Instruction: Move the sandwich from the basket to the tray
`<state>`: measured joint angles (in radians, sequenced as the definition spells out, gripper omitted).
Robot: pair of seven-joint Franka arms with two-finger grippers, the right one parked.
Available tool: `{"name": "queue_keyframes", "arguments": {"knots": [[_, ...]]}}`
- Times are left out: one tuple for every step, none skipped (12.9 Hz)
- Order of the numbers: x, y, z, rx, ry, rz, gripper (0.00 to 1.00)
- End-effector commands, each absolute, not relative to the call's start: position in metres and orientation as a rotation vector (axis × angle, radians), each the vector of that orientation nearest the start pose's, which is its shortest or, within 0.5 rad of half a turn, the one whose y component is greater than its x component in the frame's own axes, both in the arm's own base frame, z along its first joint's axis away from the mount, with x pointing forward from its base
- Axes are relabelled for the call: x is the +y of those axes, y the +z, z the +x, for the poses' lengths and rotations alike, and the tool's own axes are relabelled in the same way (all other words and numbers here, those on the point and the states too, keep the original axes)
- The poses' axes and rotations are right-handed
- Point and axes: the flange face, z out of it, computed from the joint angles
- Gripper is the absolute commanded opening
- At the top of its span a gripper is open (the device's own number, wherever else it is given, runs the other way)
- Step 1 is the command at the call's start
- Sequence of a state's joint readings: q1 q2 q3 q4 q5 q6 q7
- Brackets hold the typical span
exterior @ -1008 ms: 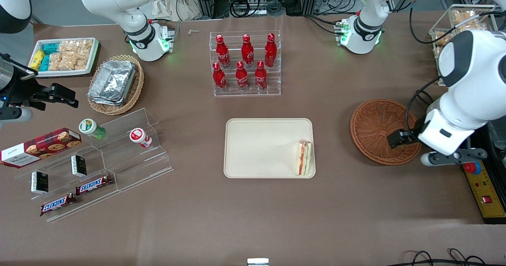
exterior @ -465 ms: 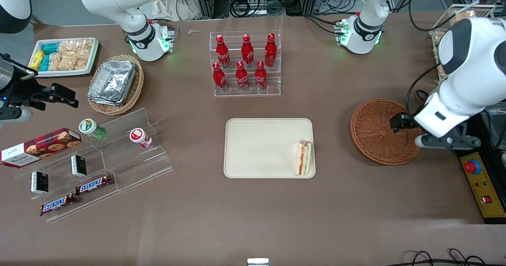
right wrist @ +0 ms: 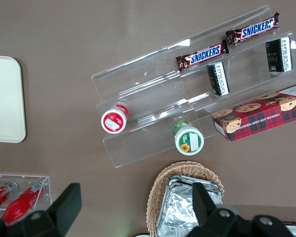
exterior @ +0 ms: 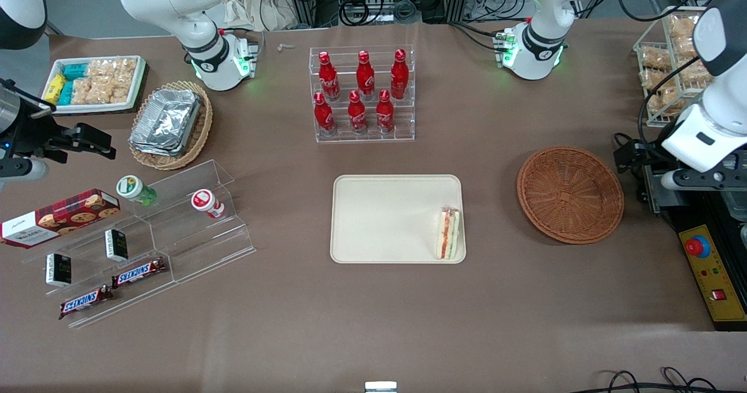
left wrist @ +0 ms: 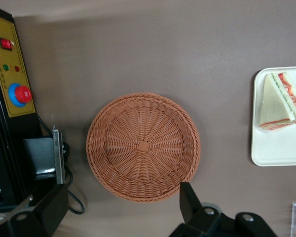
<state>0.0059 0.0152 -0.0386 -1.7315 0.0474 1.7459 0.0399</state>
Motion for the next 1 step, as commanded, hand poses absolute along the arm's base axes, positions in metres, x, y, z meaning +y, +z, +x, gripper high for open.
{"name": "queue_keyframes", "arguments": {"knots": [[-0.0178, 0.566, 0.575, 0.184, 0.001, -3.106, 1.0]]}}
